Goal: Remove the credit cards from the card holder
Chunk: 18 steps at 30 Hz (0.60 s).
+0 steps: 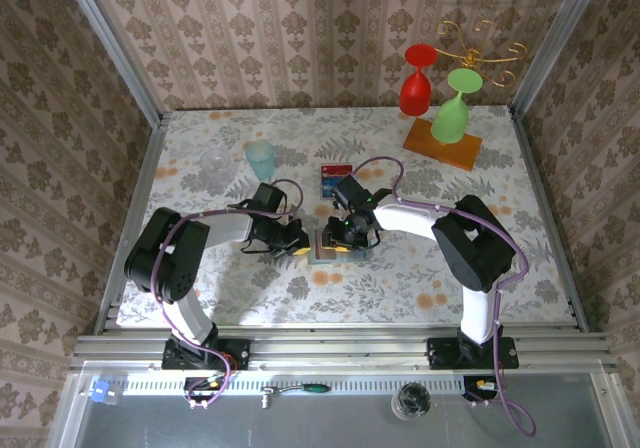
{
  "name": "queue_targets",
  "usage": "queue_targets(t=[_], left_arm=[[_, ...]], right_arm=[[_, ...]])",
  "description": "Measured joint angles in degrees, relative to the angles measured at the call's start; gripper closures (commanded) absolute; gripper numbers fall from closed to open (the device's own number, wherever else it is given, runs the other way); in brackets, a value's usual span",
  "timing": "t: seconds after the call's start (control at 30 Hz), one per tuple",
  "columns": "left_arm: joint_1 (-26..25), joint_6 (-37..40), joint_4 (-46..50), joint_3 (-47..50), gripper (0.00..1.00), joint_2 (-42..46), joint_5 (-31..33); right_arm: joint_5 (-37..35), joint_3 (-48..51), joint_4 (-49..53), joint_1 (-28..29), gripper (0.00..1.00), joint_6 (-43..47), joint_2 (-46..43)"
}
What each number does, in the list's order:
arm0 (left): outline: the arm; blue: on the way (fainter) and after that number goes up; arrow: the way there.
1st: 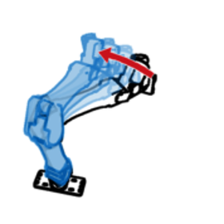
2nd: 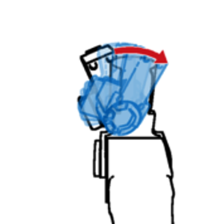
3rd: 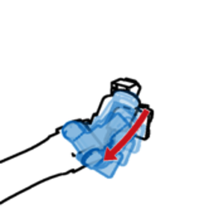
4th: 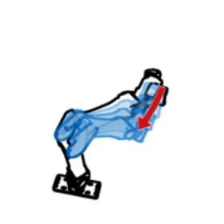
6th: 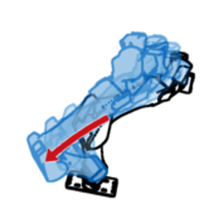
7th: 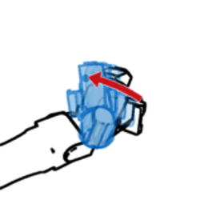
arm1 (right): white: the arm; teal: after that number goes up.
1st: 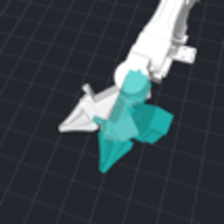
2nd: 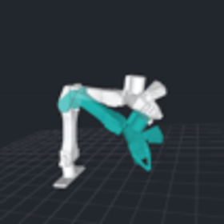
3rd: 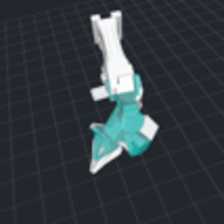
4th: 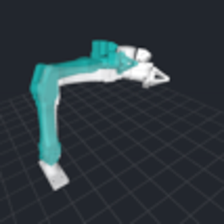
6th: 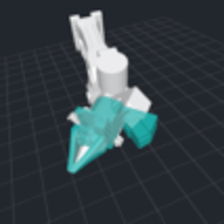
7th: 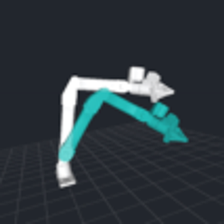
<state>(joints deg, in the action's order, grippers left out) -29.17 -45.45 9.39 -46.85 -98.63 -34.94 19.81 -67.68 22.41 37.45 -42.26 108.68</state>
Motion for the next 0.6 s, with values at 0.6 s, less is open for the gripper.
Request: queue_targets(t=[0.6], left_arm=[[0.0,-0.63,1.97,-0.96,0.94,0.87,0.28]], right_arm=[[4.94,6.99,-9.31,-2.78,0.68,-3.63,-2.25]])
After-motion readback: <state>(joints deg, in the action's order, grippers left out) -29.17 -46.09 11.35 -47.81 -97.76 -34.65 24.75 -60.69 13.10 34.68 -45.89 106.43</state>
